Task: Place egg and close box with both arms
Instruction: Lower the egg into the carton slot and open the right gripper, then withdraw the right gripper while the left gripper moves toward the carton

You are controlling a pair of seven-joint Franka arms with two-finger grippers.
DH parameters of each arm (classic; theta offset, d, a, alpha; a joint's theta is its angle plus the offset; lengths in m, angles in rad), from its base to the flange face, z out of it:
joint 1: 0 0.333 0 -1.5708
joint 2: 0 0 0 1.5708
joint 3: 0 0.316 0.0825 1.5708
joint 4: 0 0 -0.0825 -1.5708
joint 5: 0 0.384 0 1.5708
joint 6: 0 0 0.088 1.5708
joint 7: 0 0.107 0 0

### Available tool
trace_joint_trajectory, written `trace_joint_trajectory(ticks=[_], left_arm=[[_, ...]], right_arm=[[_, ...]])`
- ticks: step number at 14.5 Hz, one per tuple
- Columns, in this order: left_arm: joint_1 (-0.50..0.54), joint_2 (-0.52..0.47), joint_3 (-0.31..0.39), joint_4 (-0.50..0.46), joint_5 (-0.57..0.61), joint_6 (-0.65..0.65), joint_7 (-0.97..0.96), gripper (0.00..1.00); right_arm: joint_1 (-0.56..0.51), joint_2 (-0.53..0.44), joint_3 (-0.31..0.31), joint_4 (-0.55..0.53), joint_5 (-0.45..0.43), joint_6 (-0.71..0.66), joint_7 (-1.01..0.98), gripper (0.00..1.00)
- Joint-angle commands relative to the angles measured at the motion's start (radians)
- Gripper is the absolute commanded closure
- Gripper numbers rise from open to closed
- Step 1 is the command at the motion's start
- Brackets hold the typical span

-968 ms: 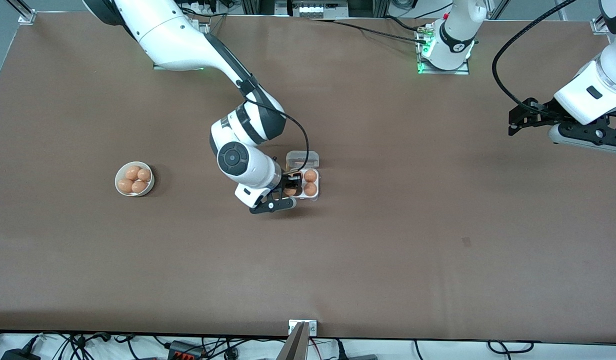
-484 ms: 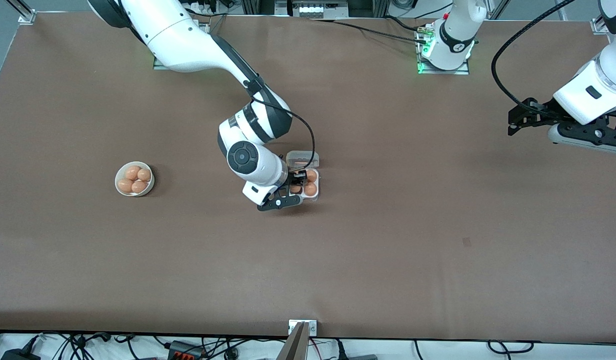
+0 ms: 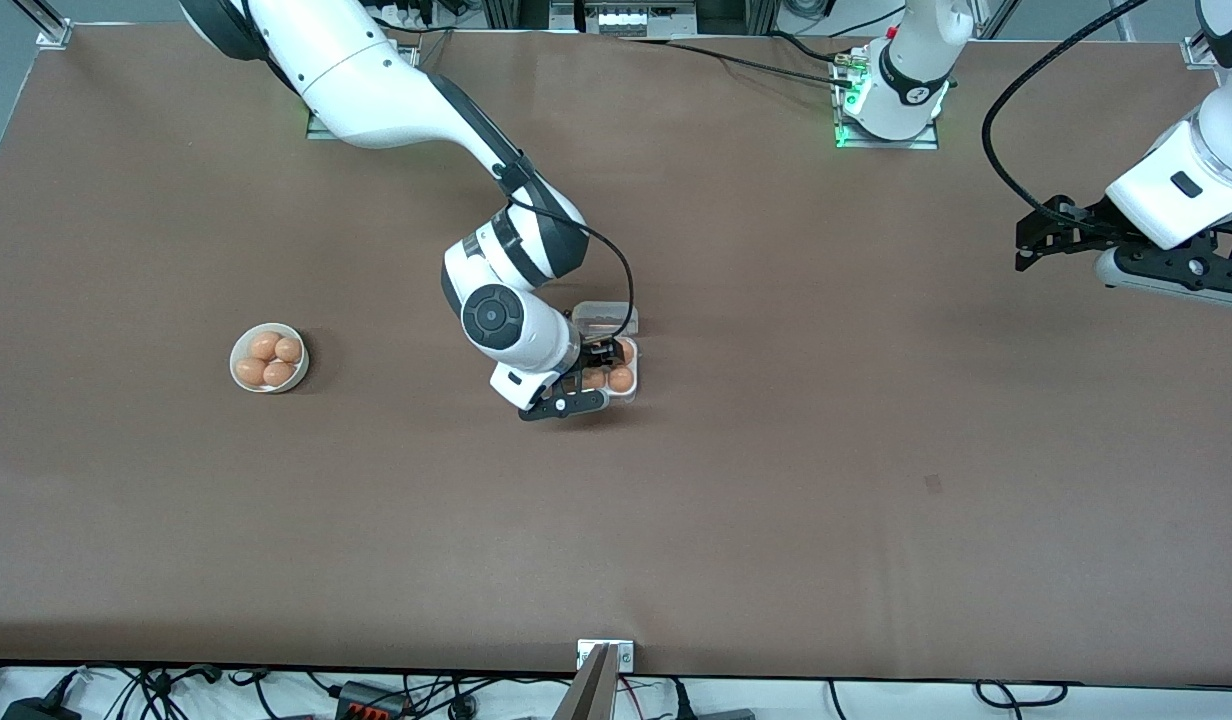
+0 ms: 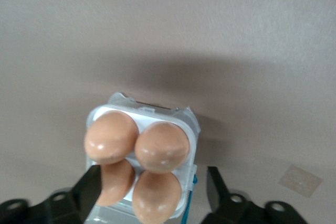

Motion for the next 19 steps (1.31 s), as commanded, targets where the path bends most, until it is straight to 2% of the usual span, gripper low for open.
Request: trace_joint_trajectory(ticks=[1,3,5,9,11,13,14,15,17,18,19], left_arm=[[0.004,0.002,-0.01,0.02,0.021,-0.019,0.014,0.0],[0.002,0.004,-0.011,0.02,0.023,-0.039,0.018,0.0],[0.004,0.004,-0.007,0.021,0.018,-0.091,0.028,0.0],[0.0,0.012,-0.005,0.03,0.012,-0.088,0.026,0.0],[0.0,0.035,-0.005,0.032,0.018,-0.091,0.026,0.0],[0.004,0.058,-0.002,0.033,0.02,-0.105,0.025,0.0],[0.001,0.062,-0.002,0.035,0.02,-0.105,0.022,0.06],[-0.001,0.071,-0.002,0.053,0.023,-0.108,0.022,0.32],[-0.012,0.102,-0.01,0.09,0.021,-0.151,0.02,0.72],[-0.016,0.114,-0.01,0.114,0.021,-0.171,0.02,0.9],[-0.021,0.128,-0.011,0.13,0.015,-0.191,0.02,0.98]], right_arm=[[-0.001,-0.064,-0.017,0.015,0.002,-0.064,0.016,0.0],[-0.024,-0.141,-0.047,0.013,-0.001,-0.128,0.014,0.0],[-0.03,-0.205,-0.112,0.015,-0.031,-0.194,0.0,0.0],[-0.031,-0.311,-0.248,0.015,-0.125,-0.309,-0.033,0.0],[-0.05,-0.351,-0.313,0.015,-0.117,-0.372,-0.081,0.0],[-0.091,-0.389,-0.331,0.016,-0.117,-0.424,-0.095,0.0],[-0.119,-0.413,-0.33,0.016,-0.123,-0.427,-0.096,0.0],[-0.142,-0.426,-0.328,0.016,-0.124,-0.427,-0.11,0.0],[-0.185,-0.439,-0.334,0.016,-0.116,-0.429,-0.144,0.0],[-0.191,-0.445,-0.331,0.016,-0.122,-0.429,-0.144,0.0],[-0.212,-0.465,-0.327,0.016,-0.125,-0.429,-0.142,0.0]])
